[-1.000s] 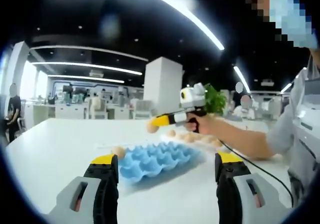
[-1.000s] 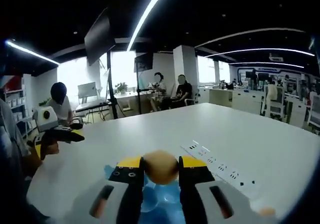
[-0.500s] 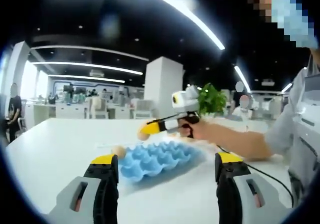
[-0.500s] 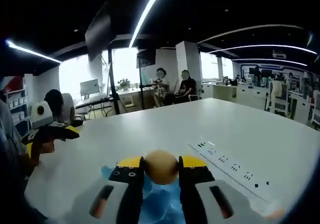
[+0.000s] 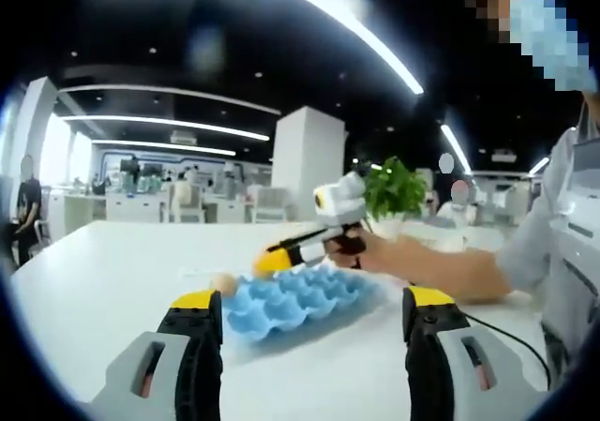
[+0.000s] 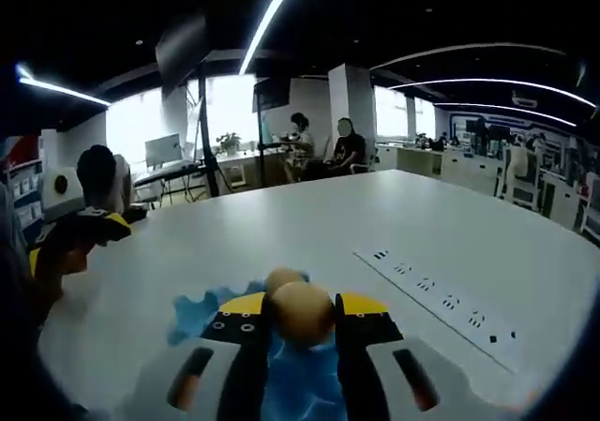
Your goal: Pick up the eggs on the table and place them into the egg tray on the table
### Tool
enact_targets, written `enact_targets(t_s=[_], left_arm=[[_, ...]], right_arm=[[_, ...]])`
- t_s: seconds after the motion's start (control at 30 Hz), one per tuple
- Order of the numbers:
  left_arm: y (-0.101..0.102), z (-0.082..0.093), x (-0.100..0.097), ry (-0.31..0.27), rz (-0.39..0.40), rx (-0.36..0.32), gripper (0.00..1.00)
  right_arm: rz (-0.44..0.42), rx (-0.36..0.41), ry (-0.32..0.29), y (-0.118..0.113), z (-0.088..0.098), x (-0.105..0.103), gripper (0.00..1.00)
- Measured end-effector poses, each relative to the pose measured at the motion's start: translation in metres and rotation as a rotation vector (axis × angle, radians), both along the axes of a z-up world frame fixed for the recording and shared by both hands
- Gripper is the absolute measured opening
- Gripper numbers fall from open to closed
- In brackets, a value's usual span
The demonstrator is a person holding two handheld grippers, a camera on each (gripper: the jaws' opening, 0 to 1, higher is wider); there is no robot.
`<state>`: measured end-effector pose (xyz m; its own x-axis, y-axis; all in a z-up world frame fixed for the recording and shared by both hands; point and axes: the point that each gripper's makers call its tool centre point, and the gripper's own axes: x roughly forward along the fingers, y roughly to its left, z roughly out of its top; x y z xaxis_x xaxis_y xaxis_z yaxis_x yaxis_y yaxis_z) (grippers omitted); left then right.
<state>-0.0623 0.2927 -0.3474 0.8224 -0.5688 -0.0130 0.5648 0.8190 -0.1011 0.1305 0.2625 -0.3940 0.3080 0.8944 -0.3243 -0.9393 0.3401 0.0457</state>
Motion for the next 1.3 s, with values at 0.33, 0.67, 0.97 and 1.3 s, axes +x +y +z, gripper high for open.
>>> enact_targets(t_s=[0.33,0.67,0.97,1.3], left_arm=[[0.000,-0.003,0.001,0.010,0.002,0.007,0.80],[-0.001,-0.005,0.002,0.014,0.003,0.010,0.80],[0.000,-0.007,0.002,0.022,0.005,0.013,0.80],[-0.001,-0.008,0.002,0.023,0.006,0.015,0.80]], right_arm=[[0.000,-0.003,0.005,0.002,-0.004,0.000,0.29],[0.013,-0.018,-0.029,0.008,-0.010,0.000,0.29],[0.011,-0.002,-0.001,0.007,-0.011,0.001,0.29],[0.019,0.012,-0.019,0.007,-0.008,0.001,0.26]])
